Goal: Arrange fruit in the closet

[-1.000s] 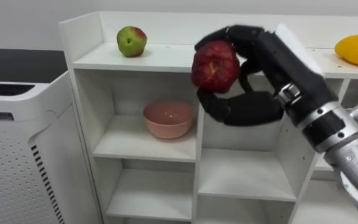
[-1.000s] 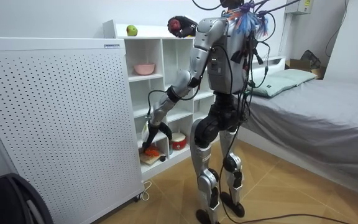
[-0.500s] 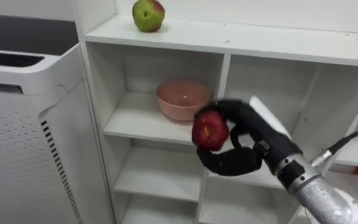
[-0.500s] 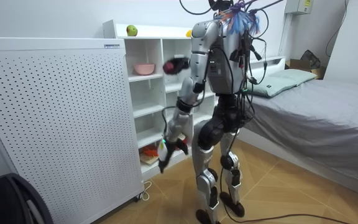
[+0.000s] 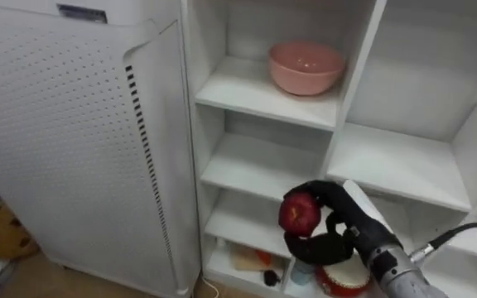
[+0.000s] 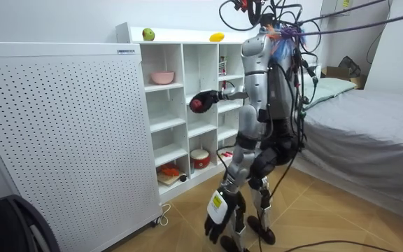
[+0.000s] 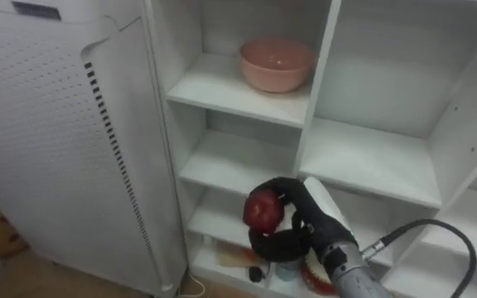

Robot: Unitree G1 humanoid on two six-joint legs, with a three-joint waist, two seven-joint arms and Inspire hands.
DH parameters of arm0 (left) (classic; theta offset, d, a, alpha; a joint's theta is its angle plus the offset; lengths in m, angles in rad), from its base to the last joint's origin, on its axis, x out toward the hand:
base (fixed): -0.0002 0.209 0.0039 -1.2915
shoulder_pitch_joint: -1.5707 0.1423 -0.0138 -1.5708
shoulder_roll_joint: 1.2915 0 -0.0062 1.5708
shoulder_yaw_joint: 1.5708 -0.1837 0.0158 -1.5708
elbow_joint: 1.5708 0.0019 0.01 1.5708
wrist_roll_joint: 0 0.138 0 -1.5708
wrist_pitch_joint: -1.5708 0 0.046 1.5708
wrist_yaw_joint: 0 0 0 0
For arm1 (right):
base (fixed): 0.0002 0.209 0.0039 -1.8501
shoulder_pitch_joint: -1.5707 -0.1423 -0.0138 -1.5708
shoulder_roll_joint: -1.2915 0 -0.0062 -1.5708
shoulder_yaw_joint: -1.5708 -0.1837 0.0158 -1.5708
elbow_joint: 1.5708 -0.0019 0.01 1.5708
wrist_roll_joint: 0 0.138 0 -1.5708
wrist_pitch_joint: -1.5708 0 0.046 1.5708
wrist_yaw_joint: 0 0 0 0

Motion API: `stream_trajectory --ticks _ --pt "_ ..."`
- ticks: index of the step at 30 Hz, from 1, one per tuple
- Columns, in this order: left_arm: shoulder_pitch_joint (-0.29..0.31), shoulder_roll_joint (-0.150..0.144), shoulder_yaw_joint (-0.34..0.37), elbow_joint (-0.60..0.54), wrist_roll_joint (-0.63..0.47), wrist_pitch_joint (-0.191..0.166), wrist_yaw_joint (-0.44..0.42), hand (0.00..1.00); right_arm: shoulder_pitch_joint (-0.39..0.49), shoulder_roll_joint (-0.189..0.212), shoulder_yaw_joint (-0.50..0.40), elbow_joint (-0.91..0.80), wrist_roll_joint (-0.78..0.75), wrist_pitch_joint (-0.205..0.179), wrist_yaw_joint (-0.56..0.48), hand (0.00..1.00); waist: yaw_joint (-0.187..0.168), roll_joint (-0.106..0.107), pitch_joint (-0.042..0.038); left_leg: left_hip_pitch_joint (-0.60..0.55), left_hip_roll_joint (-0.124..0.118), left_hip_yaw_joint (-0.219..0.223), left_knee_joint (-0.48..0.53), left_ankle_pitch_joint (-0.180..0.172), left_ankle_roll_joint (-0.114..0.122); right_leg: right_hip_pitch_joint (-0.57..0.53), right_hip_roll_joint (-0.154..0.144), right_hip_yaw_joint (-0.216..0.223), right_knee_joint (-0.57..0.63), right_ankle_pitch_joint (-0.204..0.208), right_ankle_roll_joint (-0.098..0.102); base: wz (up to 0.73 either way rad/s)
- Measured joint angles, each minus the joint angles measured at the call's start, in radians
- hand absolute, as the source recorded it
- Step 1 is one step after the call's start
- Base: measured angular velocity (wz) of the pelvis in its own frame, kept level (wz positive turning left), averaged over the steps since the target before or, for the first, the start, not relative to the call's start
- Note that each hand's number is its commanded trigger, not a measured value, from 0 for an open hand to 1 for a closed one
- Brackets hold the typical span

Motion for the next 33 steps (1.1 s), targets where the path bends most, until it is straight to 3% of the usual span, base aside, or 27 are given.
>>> stream_trajectory --ticks 3,8,10,17,21,25,27,33 --pt "0.009 0.002 -0.025 -0.005 -0.042 0.001 0.02 0.0 0.001 0.0 0.041 0.017 -0.001 -0.011 -0.02 1.0 0.0 0.006 0.0018 -0.061 0.004 -0.003 0.043 -0.004 -0.005 -0.059 -0.002 -0.001 0.046 -0.008 -0.009 -0.03" --pt "0.032 0.0 -0.04 -0.034 -0.07 0.012 0.022 0.0 0.0 -0.004 0.047 0.087 0.0 -0.015 -0.031 1.0 0.002 0.008 0.0 -0.16 -0.001 -0.002 0.11 -0.007 -0.009 -0.158 -0.03 -0.015 0.133 -0.024 -0.031 0.07" --pt "0.044 0.002 -0.044 -0.056 -0.085 0.019 0.023 0.0 0.0 -0.016 0.047 0.115 0.002 -0.015 -0.036 1.0 0.003 0.011 -0.0014 -0.197 -0.003 -0.001 0.141 -0.01 -0.006 -0.193 -0.034 -0.011 0.168 -0.037 -0.029 0.1" --pt "0.073 0.026 -0.076 -0.143 -0.131 0.031 0.033 0.0 -0.039 -0.084 0.049 0.157 0.0 -0.013 -0.106 1.0 0.001 0.01 -0.0023 -0.359 -0.004 0.013 0.25 -0.022 -0.016 -0.362 -0.064 -0.007 0.305 -0.071 -0.052 0.02" --pt "0.086 0.035 -0.078 -0.18 -0.161 0.047 0.034 0.0 -0.095 -0.152 0.075 0.196 0.009 0.002 -0.16 1.0 0.003 0.008 -0.0033 -0.423 -0.002 0.013 0.293 -0.025 -0.022 -0.428 -0.072 -0.007 0.356 -0.085 -0.072 0.04" --pt "0.106 0.046 -0.076 -0.215 -0.16 0.051 0.037 0.0 -0.147 -0.218 0.077 0.205 0.019 0.006 -0.212 1.0 0.0 0.0 -0.0049 -0.477 -0.003 0.015 0.315 -0.021 -0.029 -0.483 -0.082 -0.008 0.39 -0.09 -0.078 0.08" --pt "0.112 0.071 -0.074 -0.26 -0.161 0.058 0.037 0.0 -0.2 -0.259 0.079 0.245 0.019 0.015 -0.255 1.0 0.0 -0.015 -0.0051 -0.519 0.0 0.01 0.332 -0.017 -0.035 -0.519 -0.084 -0.016 0.407 -0.092 -0.082 0.1" --pt "0.128 0.096 -0.075 -0.332 -0.18 0.067 0.039 0.0 -0.28 -0.293 0.117 0.353 0.019 0.035 -0.339 1.0 -0.002 -0.031 -0.0016 -0.546 -0.003 -0.003 0.349 -0.02 -0.035 -0.532 -0.093 -0.033 0.419 -0.099 -0.087 0.06"
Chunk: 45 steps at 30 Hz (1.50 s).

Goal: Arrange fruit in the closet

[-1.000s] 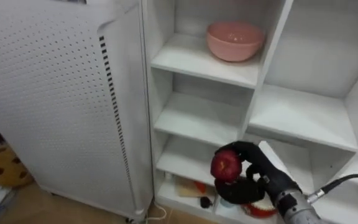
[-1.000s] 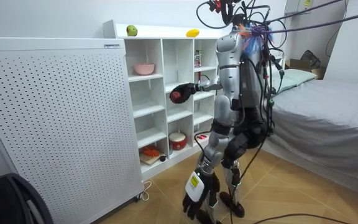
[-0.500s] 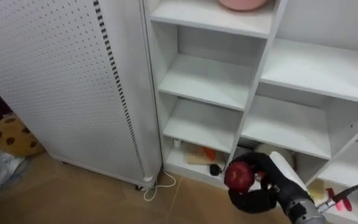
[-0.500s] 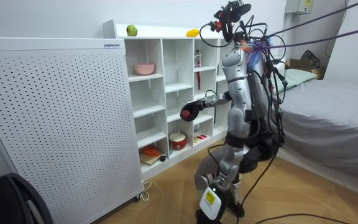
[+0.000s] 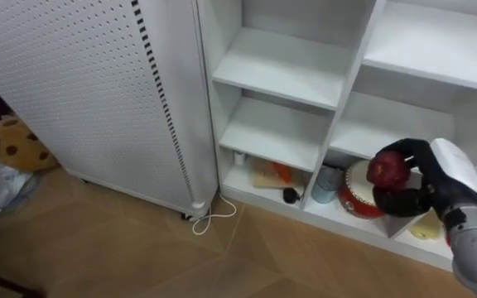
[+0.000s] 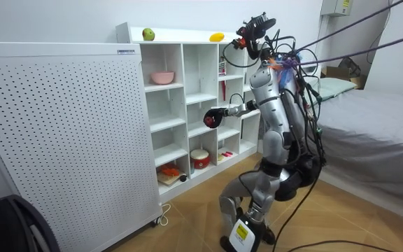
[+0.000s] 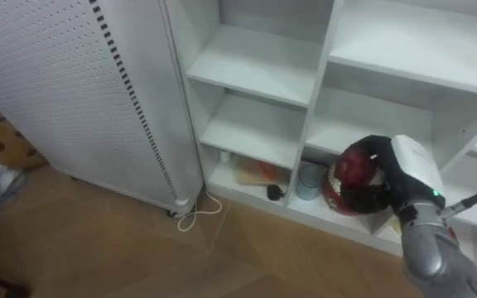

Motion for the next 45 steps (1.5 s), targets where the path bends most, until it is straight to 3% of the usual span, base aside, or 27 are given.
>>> stream_trajectory --ticks 5,9,15,22,26,31,32,33,34,39,45 --pt "0.038 0.024 0.0 -0.068 0.0 0.018 0.0 0.0 -0.032 -0.003 0.032 0.047 0.002 0.04 -0.04 1.0 0.001 -0.016 0.0001 -0.032 -0.001 0.001 0.0 0.0 0.003 -0.028 -0.007 -0.003 0.0 -0.002 0.004 0.04" --pt "0.07 0.053 0.0 -0.113 -0.017 0.024 0.0 0.0 -0.082 -0.004 0.044 0.118 0.048 0.044 -0.079 1.0 0.003 -0.025 0.0045 -0.039 -0.003 0.007 -0.001 -0.006 0.013 -0.032 -0.012 -0.003 -0.001 -0.004 0.009 0.06" --pt "0.08 0.061 0.0 -0.135 -0.021 0.051 0.001 0.0 -0.181 -0.023 0.054 0.196 0.105 0.072 -0.194 1.0 0.003 -0.036 0.0098 -0.062 0.001 0.016 0.002 -0.01 0.028 -0.055 -0.012 0.001 -0.001 -0.009 0.016 0.01" --pt "0.081 0.068 -0.001 -0.141 -0.019 0.073 0.012 0.0 -0.204 -0.055 0.08 0.248 0.116 0.101 -0.275 1.0 0.011 -0.036 0.0105 -0.075 -0.001 0.026 0.001 -0.014 0.034 -0.063 -0.025 -0.005 0.002 -0.019 0.021 0.05" --pt "0.089 0.082 -0.003 -0.145 -0.02 0.073 0.041 0.0 -0.205 -0.086 0.109 0.273 0.121 0.117 -0.3 1.0 0.046 -0.031 0.0103 -0.071 -0.003 0.028 -0.001 -0.016 0.037 -0.06 -0.03 -0.005 0.002 -0.023 0.023 0.01" --pt "0.114 0.092 -0.003 -0.144 -0.018 0.081 0.049 0.0 -0.208 -0.092 0.114 0.287 0.122 0.12 -0.33 1.0 0.065 -0.021 0.0113 -0.049 -0.018 0.028 -0.007 -0.017 0.039 -0.036 -0.046 -0.006 0.008 -0.035 0.03 0.12" --pt "0.121 0.092 -0.003 -0.144 -0.019 0.081 0.05 0.0 -0.217 -0.092 0.114 0.304 0.124 0.12 -0.343 0.85 0.071 -0.02 0.0112 -0.047 -0.019 0.028 -0.007 -0.018 0.04 -0.034 -0.047 -0.006 0.009 -0.037 0.031 0.06" --pt "0.123 0.092 -0.003 -0.144 -0.018 0.083 0.05 0.0 -0.221 -0.097 0.116 0.318 0.142 0.121 -0.356 0.15 0.08 -0.021 0.0113 -0.046 -0.021 0.028 -0.007 -0.018 0.04 -0.033 -0.05 -0.007 0.011 -0.039 0.031 0.08" --pt "0.125 0.092 -0.003 -0.144 -0.017 0.084 0.05 0.0 -0.222 -0.098 0.116 0.322 0.155 0.121 -0.362 0.0 0.081 -0.021 0.0113 -0.045 -0.024 0.029 -0.007 -0.018 0.041 -0.032 -0.055 -0.007 0.014 -0.041 0.032 0.16" --pt "0.129 0.094 -0.004 -0.144 -0.019 0.09 0.071 0.0 -0.223 -0.104 0.116 0.35 0.262 0.121 -0.404 0.0 0.083 -0.024 0.0133 -0.042 -0.053 0.027 -0.005 -0.019 0.042 -0.029 -0.082 -0.005 0.037 -0.058 0.04 0.15" --pt "0.129 0.094 -0.004 -0.146 -0.019 0.089 0.089 0.0 -0.232 -0.116 0.116 0.35 0.302 0.122 -0.436 0.0 0.082 -0.033 0.0169 -0.044 -0.052 0.029 0.0 -0.02 0.046 -0.03 -0.085 -0.005 0.039 -0.059 0.041 0.01"
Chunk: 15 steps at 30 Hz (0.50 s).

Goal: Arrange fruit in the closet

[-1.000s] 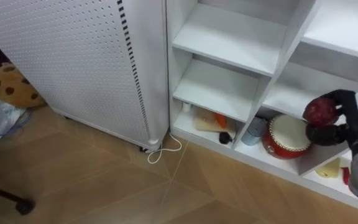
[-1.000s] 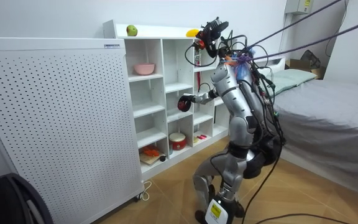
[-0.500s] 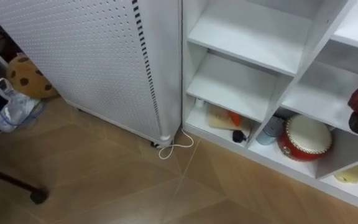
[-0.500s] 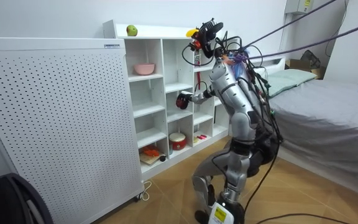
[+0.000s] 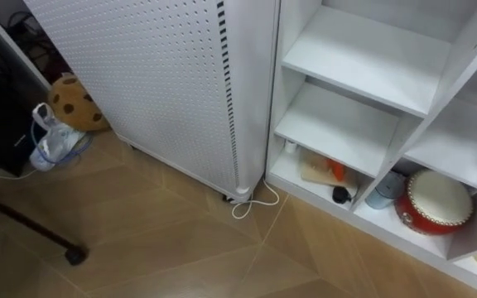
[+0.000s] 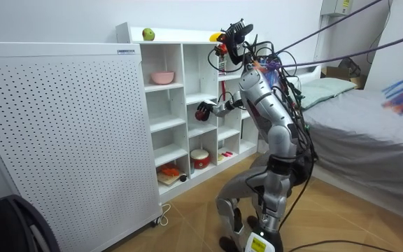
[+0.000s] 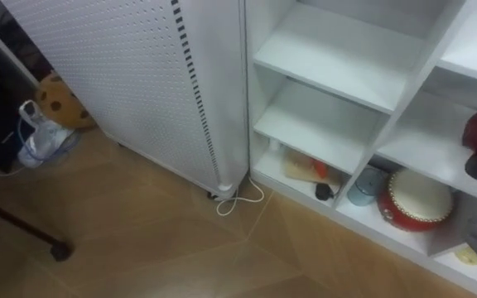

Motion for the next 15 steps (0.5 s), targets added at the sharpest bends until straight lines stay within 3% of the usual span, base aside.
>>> stream_trajectory --ticks 9,15 --pt "0.017 0.001 -0.01 -0.038 0.0 0.002 0.023 0.0 -0.004 0.0 0.0 0.008 0.139 -0.001 -0.025 0.0 0.003 0.001 -0.0007 0.004 0.0 0.004 0.003 -0.002 0.006 0.01 -0.005 -0.003 -0.001 -0.002 0.005 0.0" --pt "0.04 0.003 -0.019 -0.076 0.002 0.013 0.023 0.0 -0.004 0.0 0.0 0.039 0.152 -0.001 -0.026 0.0 0.005 0.003 -0.0014 0.013 0.0 0.004 0.0 -0.002 0.006 0.022 -0.005 -0.009 -0.005 -0.005 0.009 0.02"
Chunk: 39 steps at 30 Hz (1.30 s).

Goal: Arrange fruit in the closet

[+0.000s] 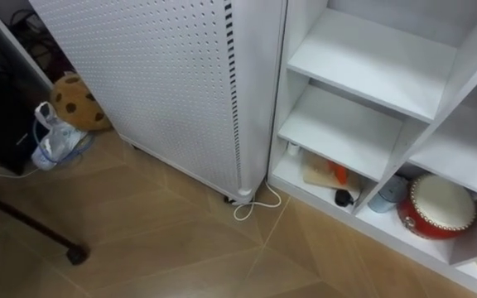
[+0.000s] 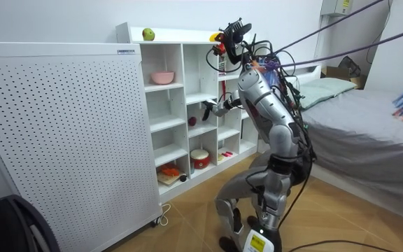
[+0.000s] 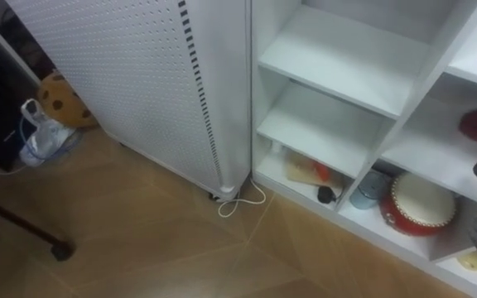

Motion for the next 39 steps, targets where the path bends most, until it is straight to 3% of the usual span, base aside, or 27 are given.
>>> stream_trajectory --ticks 10,16,20,23,29,31,34,36,37,39 --pt "-0.001 0.0 -0.008 -0.008 0.007 0.001 -0.002 0.0 0.008 0.0 0.0 0.004 -0.004 0.008 0.002 0.0 0.001 0.012 0.0006 0.022 0.0 0.0 -0.004 -0.002 0.003 0.023 -0.002 -0.003 -0.004 -0.003 0.001 0.0" --pt "0.0 0.001 -0.009 0.002 0.007 -0.001 -0.024 0.0 0.066 0.0 -0.002 -0.018 -0.016 0.008 0.018 0.0 0.001 0.029 -0.0009 0.085 0.012 -0.001 -0.04 -0.003 0.005 0.092 0.013 -0.016 -0.057 0.004 0.008 -0.04" --pt "-0.001 0.001 -0.017 0.008 0.007 -0.014 -0.042 0.0 0.153 0.0 -0.002 -0.111 -0.036 0.005 0.061 0.0 0.001 0.041 -0.0019 0.161 0.032 0.006 -0.091 -0.003 0.005 0.165 0.042 -0.016 -0.125 0.023 0.014 -0.16" --pt "-0.003 -0.008 -0.017 0.048 0.006 -0.023 -0.051 0.0 0.238 0.002 -0.007 -0.189 -0.141 -0.002 0.081 0.0 -0.003 0.048 -0.0028 0.224 0.05 0.016 -0.148 -0.002 0.003 0.222 0.067 -0.015 -0.194 0.044 0.018 -0.19" --pt "-0.004 -0.013 -0.015 0.093 -0.004 -0.046 -0.052 0.0 0.489 0.011 -0.035 -0.39 -0.392 -0.046 0.13 0.0 -0.027 0.067 -0.0157 0.334 0.068 0.027 -0.222 0.0 0.0 0.33 0.098 -0.015 -0.292 0.061 0.026 -0.12" --pt "-0.005 -0.019 -0.014 0.102 -0.002 -0.066 -0.051 0.0 0.588 0.026 -0.041 -0.407 -0.449 -0.065 0.154 0.0 -0.03 0.069 -0.0181 0.376 0.067 0.027 -0.252 0.0 -0.001 0.373 0.103 -0.018 -0.322 0.068 0.032 0.0" --pt "-0.006 -0.049 -0.014 0.133 -0.003 -0.083 -0.052 0.0 0.7 0.095 -0.044 -0.389 -0.522 -0.068 0.209 0.0 -0.044 0.081 -0.0271 0.435 0.073 0.027 -0.3 0.002 -0.005 0.437 0.12 -0.023 -0.389 0.078 0.038 -0.06" --pt "-0.014 -0.069 -0.014 0.16 -0.003 -0.1 -0.057 0.0 0.801 0.159 -0.043 -0.378 -0.531 -0.068 0.255 0.0 -0.064 0.091 -0.0361 0.494 0.075 0.038 -0.354 0.011 -0.008 0.498 0.129 -0.028 -0.447 0.091 0.047 0.03" --pt "-0.015 -0.073 -0.014 0.164 -0.003 -0.104 -0.057 0.0 0.826 0.174 -0.043 -0.378 -0.532 -0.068 0.269 0.0 -0.067 0.092 -0.037 0.511 0.075 0.039 -0.369 0.013 -0.008 0.514 0.131 -0.029 -0.463 0.096 0.049 0.0" --pt "-0.023 -0.101 0.011 0.212 0.003 -0.123 -0.057 0.0 0.881 0.256 -0.052 -0.33 -0.535 -0.071 0.312 0.0 -0.09 0.098 -0.0418 0.587 0.078 0.05 -0.434 0.023 -0.012 0.585 0.144 -0.028 -0.531 0.118 0.054 -0.1"
